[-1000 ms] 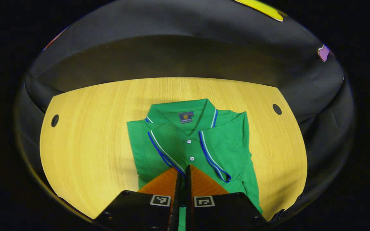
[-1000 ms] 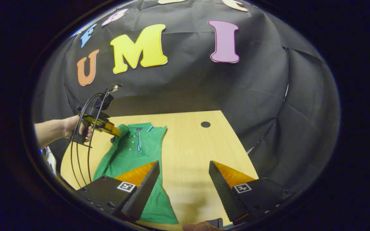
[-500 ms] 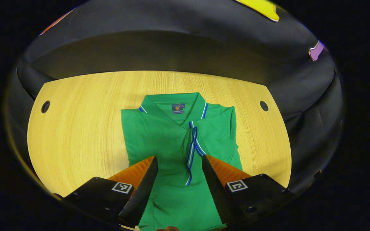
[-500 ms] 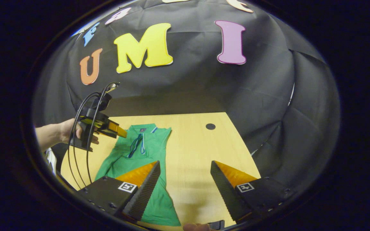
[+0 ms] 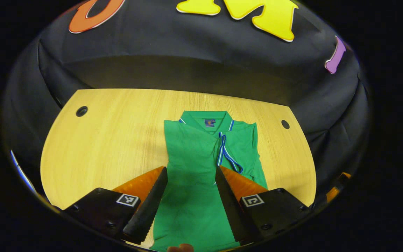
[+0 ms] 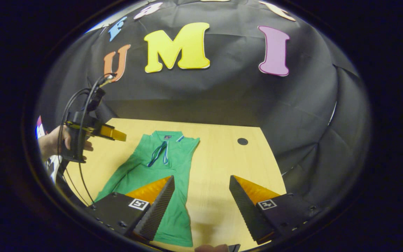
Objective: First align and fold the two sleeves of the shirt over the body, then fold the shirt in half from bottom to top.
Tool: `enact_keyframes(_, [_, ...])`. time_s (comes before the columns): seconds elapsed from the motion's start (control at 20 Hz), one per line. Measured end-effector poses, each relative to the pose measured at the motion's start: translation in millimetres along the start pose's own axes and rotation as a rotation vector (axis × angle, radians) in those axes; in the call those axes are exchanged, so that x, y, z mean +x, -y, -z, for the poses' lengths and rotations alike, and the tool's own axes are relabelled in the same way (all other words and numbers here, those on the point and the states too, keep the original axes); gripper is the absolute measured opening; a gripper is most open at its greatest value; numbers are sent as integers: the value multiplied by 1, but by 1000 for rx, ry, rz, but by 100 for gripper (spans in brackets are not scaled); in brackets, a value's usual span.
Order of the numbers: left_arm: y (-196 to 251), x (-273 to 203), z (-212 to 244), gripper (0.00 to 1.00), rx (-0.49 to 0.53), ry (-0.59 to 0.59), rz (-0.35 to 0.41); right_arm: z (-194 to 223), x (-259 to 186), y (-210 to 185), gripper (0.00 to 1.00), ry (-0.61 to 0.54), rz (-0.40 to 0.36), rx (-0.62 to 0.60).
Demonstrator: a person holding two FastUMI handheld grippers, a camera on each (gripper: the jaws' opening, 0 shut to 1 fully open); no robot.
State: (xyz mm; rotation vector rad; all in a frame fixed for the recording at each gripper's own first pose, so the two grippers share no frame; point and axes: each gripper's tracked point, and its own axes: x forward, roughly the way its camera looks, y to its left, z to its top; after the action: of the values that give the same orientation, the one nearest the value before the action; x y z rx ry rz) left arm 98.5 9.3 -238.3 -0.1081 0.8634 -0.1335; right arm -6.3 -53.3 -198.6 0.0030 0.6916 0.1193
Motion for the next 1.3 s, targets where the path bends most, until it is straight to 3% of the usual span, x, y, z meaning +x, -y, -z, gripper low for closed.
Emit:
enact_keyframes(0.15, [-15, -34, 16, 94, 42, 109, -69, 13, -2, -6, 97, -22, -13, -21])
enact_keyframes(0.2, [-12, -49, 25, 100, 35, 126, -68, 20, -2, -10, 97, -33, -25, -27])
enact_keyframes(0.35, [-14, -79, 59, 100, 18, 117, -57, 41, -5, -18, 96, -84, -65, -32])
enact_keyframes(0.75, [-35, -110, 182, 100, -18, -105, -55, 121, -23, -10, 96, -255, -90, -119])
enact_keyframes(1.1, [-49, -128, 285, 100, 21, -334, -25, 210, -33, -7, 97, -502, -90, -136])
enact_keyframes(1.3, [-52, -127, 313, 100, 9, -407, -7, 240, -35, -14, 96, -596, -106, -156])
